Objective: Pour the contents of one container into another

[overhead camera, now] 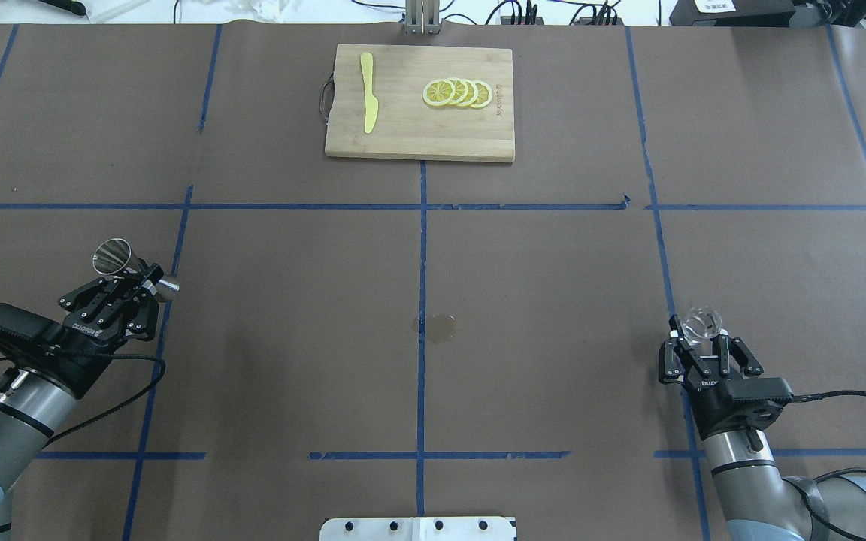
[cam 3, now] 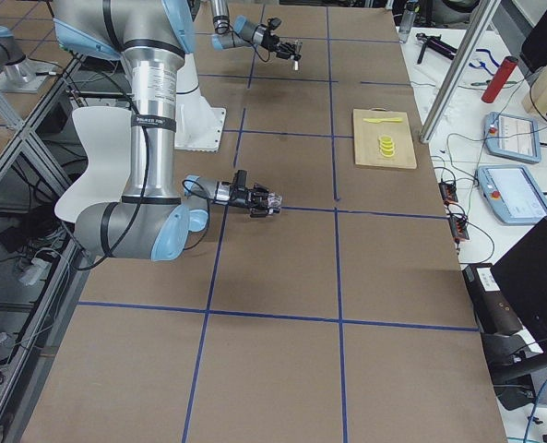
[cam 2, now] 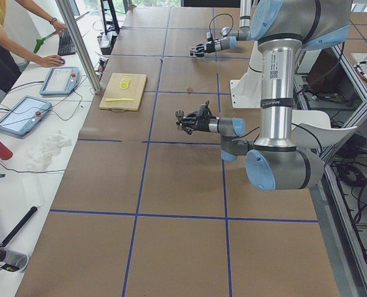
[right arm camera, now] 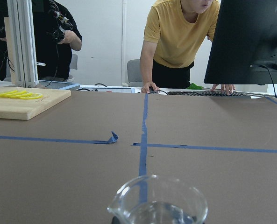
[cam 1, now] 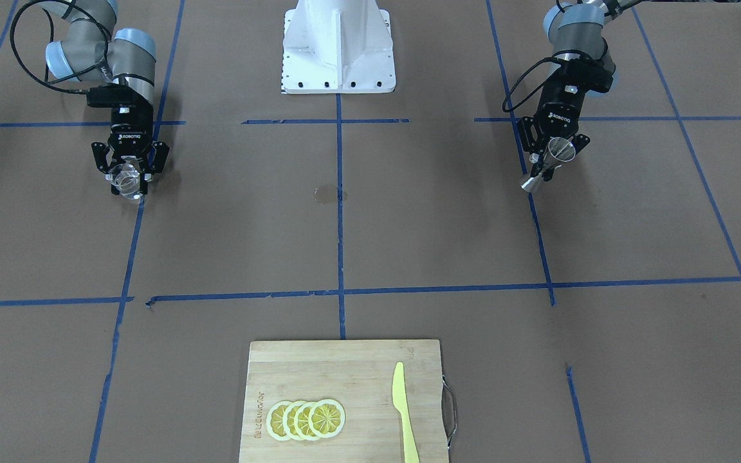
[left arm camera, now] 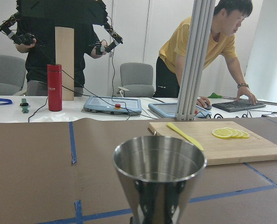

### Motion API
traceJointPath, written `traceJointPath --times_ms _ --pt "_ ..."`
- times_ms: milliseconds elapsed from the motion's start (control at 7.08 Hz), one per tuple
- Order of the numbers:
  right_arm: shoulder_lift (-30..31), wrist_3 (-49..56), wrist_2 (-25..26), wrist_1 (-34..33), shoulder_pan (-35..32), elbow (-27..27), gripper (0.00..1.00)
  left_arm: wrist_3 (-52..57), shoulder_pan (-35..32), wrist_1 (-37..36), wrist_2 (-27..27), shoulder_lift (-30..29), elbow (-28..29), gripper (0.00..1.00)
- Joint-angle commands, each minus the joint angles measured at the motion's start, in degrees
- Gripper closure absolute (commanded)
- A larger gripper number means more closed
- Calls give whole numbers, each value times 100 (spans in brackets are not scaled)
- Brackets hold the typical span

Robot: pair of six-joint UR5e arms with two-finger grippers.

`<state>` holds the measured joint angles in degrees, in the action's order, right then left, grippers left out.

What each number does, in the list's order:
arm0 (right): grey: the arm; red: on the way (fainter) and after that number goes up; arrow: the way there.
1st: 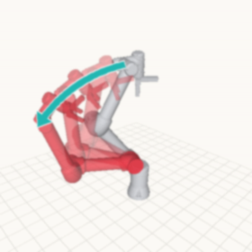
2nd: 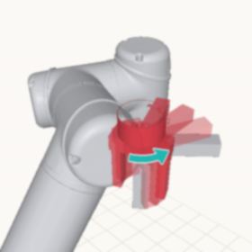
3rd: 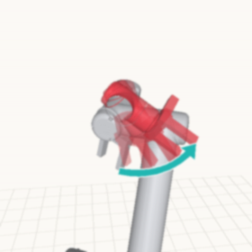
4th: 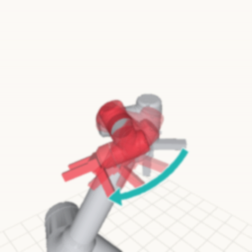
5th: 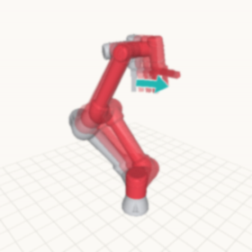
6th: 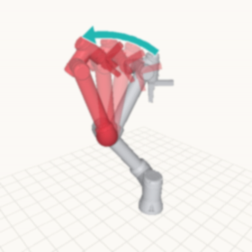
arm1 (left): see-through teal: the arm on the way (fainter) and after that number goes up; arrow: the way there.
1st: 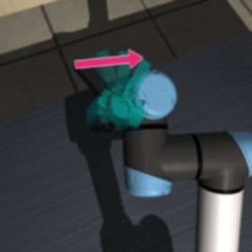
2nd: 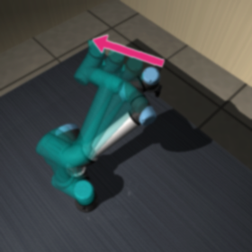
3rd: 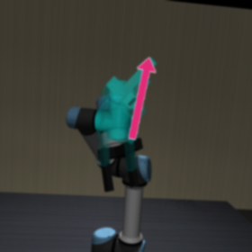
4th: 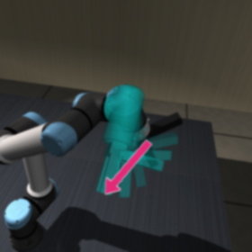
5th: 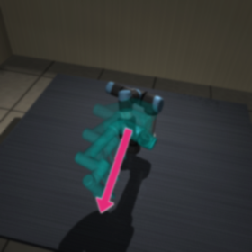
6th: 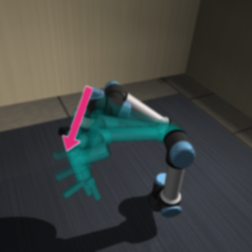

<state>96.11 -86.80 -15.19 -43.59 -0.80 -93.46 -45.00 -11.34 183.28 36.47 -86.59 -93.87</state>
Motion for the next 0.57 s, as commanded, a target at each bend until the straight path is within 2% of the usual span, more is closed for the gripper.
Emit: traceJointPath --times_ms 0,141,424 --pt "-267 785 -141 0 -175 -409 100 43 17 -3 9 -7 0 100" --pt "-634 1327 -221 0 -184 -480 100 96 61 -47 44 -68 26 100" --pt "-1531 2363 -352 -26 -228 -489 100 612 88 -108 53 -689 105 100"
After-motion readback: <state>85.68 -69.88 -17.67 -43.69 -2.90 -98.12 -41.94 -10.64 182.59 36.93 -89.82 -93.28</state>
